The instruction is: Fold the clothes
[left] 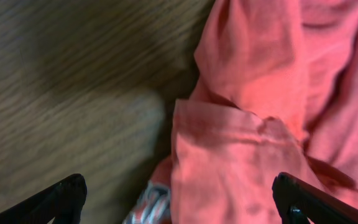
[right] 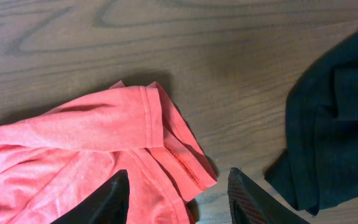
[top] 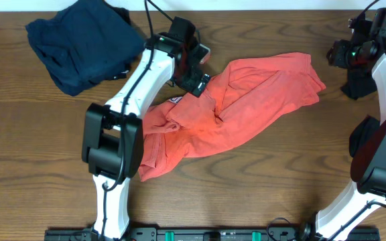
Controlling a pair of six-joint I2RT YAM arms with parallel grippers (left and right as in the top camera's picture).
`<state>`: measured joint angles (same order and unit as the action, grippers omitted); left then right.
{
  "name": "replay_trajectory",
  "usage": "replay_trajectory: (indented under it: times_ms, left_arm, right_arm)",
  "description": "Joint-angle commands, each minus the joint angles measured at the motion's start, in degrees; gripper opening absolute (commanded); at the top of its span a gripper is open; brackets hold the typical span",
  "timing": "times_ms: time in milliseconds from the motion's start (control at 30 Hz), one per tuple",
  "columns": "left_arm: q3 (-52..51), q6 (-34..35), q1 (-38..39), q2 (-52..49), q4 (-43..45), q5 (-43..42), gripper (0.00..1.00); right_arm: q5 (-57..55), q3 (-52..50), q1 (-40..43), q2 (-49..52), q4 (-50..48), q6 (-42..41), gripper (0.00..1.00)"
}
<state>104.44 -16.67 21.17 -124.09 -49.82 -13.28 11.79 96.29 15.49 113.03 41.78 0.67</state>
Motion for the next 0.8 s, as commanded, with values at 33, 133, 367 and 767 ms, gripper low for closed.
replay_trajectory:
  times_ms: [33, 133, 367, 767]
  left_arm:
    - [1.11, -2.45, 0.07, -1.88, 1.25, 0.26, 0.97]
    - [1.11, -3.28, 0.07, -2.82, 1.92, 0.24, 0.95]
    - [1.11, -4.52, 0.13, -4.52, 2.60, -4.28, 0.84]
    - [0.96, -4.52, 0.50, -5.27, 4.35, -6.43, 0.72]
  right_arm:
    - [0.46, 0.76, -0.57, 0.55, 0.22, 0.70, 0.49]
    - [0.44, 0.76, -0.57, 0.55, 0.35, 0.70, 0.50]
    - [0.42, 0.76, -0.55, 0.55, 0.35, 0.72, 0.50]
    - [0.42, 0.76, -0.50, 0.55, 0.42, 1.18, 0.50]
